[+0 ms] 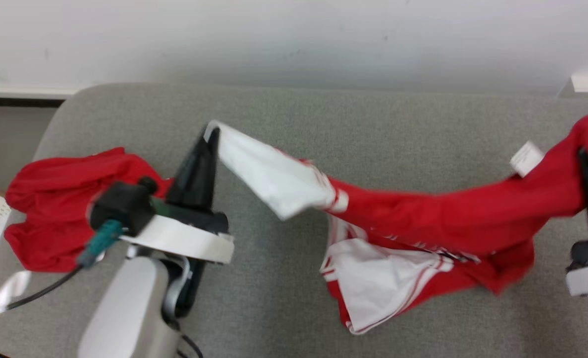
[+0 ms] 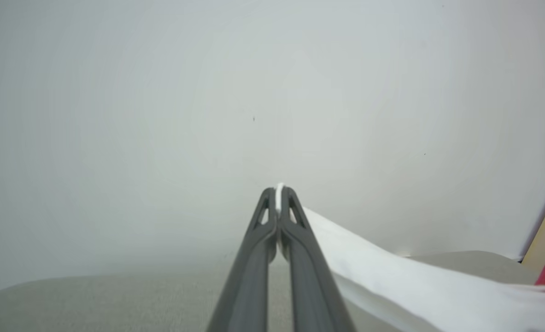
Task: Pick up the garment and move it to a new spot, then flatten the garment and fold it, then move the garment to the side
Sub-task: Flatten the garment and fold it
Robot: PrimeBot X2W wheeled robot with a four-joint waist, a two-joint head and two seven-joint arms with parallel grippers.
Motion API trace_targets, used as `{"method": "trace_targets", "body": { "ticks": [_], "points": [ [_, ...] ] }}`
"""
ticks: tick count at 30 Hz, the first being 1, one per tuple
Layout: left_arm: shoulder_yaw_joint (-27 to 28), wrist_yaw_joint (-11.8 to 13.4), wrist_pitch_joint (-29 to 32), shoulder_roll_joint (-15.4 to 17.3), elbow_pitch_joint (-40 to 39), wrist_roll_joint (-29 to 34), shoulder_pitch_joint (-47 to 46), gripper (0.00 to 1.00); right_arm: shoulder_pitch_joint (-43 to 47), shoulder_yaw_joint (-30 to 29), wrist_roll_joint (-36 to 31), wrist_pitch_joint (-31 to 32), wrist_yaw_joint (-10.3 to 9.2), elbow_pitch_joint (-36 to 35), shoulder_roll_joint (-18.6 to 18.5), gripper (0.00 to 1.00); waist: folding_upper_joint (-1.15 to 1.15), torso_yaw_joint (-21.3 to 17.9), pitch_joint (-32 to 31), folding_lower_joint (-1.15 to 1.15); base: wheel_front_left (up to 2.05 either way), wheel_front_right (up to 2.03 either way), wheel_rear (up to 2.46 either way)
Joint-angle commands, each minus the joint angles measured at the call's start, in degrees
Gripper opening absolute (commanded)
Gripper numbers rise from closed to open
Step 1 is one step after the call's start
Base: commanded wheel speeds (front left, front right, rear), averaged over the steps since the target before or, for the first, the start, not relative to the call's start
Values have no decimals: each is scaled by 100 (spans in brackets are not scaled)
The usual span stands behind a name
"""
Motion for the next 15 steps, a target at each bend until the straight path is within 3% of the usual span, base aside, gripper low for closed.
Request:
{"method": "trace_targets", "body": {
  "ticks": [1, 8, 15],
  "points": [
    [120, 81, -21, 98, -578, 133, 53, 0, -158, -155, -101, -77, -13, -204, 63, 0, 0, -5, -162, 0, 0, 0, 0],
    [448, 298, 141, 426, -3190, 389, -221, 0, -604, -982, -636, 53, -13, -1360, 494, 0, 0, -33, -557, 0, 0, 0, 0],
    [623, 374, 789, 620, -4260, 315, -690, 0, -911, -1361, -830, 451, -13, -2018, 733, 0, 0, -66, -668, 0, 0, 0, 0]
  ]
}}
